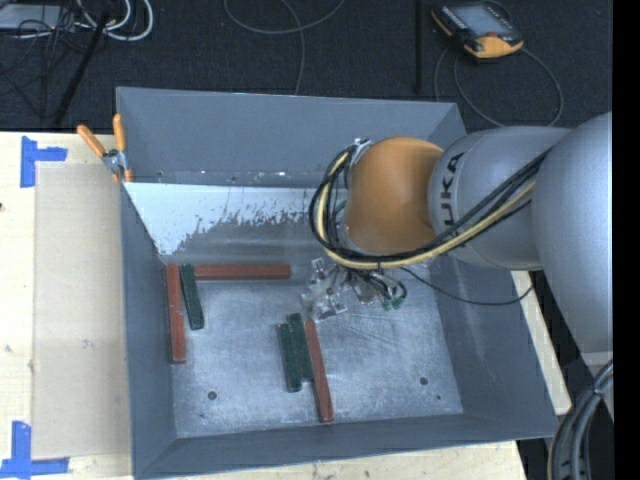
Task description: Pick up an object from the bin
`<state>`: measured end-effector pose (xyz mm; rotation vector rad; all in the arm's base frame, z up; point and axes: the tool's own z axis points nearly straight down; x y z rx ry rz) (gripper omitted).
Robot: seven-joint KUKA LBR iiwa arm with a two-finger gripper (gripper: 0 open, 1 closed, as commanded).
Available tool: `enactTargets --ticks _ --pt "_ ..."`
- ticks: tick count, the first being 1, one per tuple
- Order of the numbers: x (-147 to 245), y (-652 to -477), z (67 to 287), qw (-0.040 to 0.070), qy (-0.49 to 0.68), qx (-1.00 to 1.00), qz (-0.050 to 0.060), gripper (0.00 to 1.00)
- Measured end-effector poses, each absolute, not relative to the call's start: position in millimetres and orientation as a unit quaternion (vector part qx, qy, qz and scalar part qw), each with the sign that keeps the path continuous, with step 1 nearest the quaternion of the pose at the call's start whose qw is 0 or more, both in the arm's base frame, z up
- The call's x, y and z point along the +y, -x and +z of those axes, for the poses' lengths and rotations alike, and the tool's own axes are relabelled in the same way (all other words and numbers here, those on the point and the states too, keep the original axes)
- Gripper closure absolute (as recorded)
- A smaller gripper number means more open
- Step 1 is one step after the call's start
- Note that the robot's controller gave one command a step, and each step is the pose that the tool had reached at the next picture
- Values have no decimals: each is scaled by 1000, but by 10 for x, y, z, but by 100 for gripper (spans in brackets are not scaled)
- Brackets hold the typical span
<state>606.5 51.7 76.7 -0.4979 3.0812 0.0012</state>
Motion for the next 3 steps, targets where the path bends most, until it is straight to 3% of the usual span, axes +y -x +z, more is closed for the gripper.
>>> enactTargets --ticks 1,2,3 --pt "509 -6038 743 5 159 987 0 0" --pt "509 -6038 744 5 159 987 0 0" --pt "918 -5477 764 10 380 925 -2 100"
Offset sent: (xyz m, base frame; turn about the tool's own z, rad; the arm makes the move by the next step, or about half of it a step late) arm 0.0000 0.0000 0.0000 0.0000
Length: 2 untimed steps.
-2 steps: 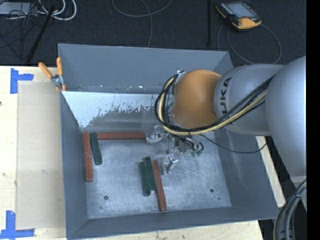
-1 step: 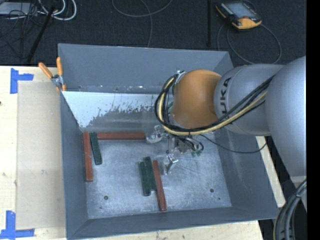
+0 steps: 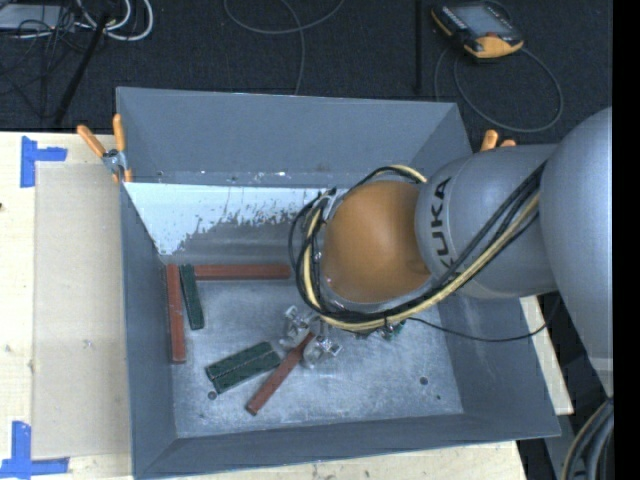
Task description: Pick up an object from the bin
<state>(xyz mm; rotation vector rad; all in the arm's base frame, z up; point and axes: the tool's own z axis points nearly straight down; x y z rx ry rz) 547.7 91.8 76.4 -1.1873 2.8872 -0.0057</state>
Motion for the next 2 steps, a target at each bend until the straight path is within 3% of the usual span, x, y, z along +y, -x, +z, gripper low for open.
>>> enactTargets --ticks 1,2 --pt "917 -5477 764 10 380 925 -2 100" --pt "919 -5745 1820 1 389 921 1 100"
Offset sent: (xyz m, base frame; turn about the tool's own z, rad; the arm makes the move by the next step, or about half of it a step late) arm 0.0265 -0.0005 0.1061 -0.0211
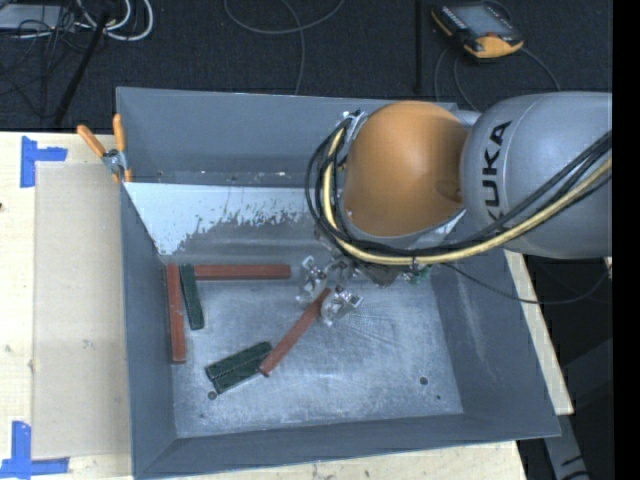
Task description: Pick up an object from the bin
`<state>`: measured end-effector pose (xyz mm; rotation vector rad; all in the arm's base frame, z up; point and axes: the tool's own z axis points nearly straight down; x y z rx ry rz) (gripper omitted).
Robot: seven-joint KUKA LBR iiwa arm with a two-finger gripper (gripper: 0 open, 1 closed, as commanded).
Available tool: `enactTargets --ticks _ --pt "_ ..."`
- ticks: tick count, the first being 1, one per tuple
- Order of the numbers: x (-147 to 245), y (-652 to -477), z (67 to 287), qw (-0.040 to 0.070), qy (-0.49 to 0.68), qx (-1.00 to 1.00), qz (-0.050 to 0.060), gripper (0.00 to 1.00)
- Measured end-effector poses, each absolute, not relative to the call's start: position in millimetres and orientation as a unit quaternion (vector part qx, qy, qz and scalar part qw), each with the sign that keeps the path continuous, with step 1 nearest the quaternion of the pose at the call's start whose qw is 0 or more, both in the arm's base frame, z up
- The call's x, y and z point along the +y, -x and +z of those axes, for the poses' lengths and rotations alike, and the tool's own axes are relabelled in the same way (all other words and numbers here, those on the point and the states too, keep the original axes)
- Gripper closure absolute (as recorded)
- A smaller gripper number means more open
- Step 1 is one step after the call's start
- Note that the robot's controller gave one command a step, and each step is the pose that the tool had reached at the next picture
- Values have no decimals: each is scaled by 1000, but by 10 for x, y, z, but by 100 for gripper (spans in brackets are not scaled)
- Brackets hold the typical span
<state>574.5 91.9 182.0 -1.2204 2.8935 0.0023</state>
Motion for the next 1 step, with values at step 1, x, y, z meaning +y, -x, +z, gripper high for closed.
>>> enactTargets --ticks 1 --pt "918 -5745 1820 0 388 922 1 100"
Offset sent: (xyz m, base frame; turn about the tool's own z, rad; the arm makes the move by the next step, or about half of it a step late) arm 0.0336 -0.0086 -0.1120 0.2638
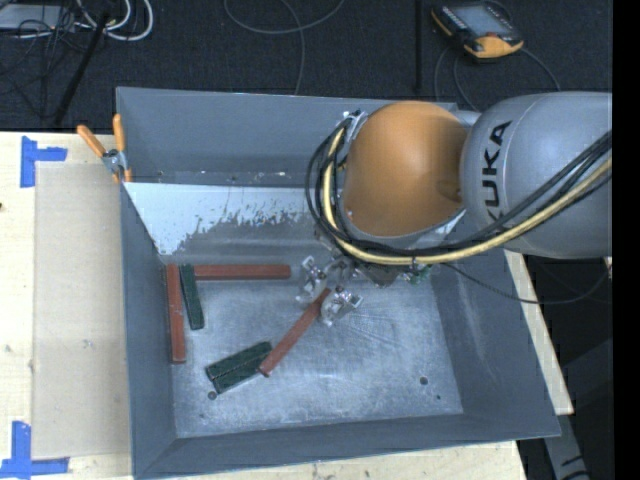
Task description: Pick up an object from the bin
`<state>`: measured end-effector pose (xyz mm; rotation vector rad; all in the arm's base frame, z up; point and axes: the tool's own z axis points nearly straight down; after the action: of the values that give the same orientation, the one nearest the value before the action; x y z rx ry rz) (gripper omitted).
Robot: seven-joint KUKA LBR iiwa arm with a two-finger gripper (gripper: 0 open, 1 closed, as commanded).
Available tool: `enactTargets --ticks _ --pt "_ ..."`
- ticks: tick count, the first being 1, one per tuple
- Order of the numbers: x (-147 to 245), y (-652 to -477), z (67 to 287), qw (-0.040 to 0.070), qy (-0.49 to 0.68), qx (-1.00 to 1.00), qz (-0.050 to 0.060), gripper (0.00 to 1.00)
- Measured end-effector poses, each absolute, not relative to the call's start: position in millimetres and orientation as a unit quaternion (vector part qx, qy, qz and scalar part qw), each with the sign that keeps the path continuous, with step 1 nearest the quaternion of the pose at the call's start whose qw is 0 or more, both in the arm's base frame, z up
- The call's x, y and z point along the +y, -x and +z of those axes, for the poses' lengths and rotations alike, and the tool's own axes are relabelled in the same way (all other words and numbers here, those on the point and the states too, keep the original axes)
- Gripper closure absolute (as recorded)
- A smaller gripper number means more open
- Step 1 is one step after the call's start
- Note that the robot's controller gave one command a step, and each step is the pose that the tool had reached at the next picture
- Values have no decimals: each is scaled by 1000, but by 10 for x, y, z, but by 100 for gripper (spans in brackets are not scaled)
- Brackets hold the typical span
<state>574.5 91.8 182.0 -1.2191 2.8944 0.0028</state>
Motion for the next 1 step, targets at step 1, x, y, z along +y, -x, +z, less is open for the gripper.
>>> enactTargets --ticks 1 --pt "892 -5866 1480 3 349 937 0 100"
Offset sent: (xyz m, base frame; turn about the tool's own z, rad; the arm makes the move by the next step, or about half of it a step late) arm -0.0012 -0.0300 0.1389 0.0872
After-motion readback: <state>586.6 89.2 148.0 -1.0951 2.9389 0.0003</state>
